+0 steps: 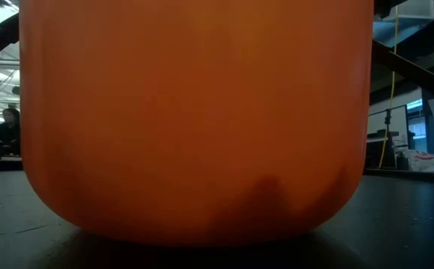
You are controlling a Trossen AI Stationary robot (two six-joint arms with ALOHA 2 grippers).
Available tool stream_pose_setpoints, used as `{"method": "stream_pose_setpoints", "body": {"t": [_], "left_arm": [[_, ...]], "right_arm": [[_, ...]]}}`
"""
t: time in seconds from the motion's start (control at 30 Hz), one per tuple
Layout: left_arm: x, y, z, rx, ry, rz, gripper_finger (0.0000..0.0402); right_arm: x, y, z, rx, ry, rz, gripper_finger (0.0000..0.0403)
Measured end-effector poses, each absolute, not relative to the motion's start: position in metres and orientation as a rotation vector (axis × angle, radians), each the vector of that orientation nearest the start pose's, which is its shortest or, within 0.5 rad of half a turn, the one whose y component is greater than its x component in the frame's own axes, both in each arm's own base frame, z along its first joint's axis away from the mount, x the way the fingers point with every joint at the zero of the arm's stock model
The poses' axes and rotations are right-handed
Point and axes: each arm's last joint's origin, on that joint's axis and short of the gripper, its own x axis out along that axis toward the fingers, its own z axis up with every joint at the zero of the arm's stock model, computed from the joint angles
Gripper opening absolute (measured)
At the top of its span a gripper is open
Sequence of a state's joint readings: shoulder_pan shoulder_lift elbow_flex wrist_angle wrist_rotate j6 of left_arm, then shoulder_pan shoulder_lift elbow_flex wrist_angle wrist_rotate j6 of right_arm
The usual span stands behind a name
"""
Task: Sort candy
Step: Put the white candy into the black bucket
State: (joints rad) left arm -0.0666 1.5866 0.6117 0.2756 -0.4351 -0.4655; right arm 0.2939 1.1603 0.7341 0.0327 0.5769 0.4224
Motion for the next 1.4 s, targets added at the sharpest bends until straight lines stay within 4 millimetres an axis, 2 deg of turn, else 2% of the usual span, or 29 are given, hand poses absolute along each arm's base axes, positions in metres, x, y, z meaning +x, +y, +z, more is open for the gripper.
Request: {"method": "stream_pose_setpoints", "body": {"t": [0.2, 0.6, 0.87, 1.1, 1.4], "left_arm": [[0.296, -0.01, 0.129, -0.305, 0.518, 0.503, 0.0198], [0.326, -0.01, 0.106, -0.256, 0.712, 0.618, 0.0198], [0.316, -0.009, 0.103, -0.231, 0.84, 0.715, 0.0194], [0.311, -0.012, 0.104, -0.207, 0.871, 0.71, 0.0136], [0.308, -0.023, 0.118, -0.212, 0.869, 0.627, 0.0011]], "right_arm": [[0.241, 0.056, 0.264, 0.248, 0.289, -0.354, 0.0247], [0.241, 0.056, 0.264, 0.251, 0.288, -0.36, 0.0246], [0.241, 0.056, 0.262, 0.256, 0.302, -0.366, 0.0246], [0.24, 0.056, 0.261, 0.251, 0.313, -0.368, 0.0246], [0.24, 0.056, 0.261, 0.249, 0.316, -0.368, 0.0246]]}}
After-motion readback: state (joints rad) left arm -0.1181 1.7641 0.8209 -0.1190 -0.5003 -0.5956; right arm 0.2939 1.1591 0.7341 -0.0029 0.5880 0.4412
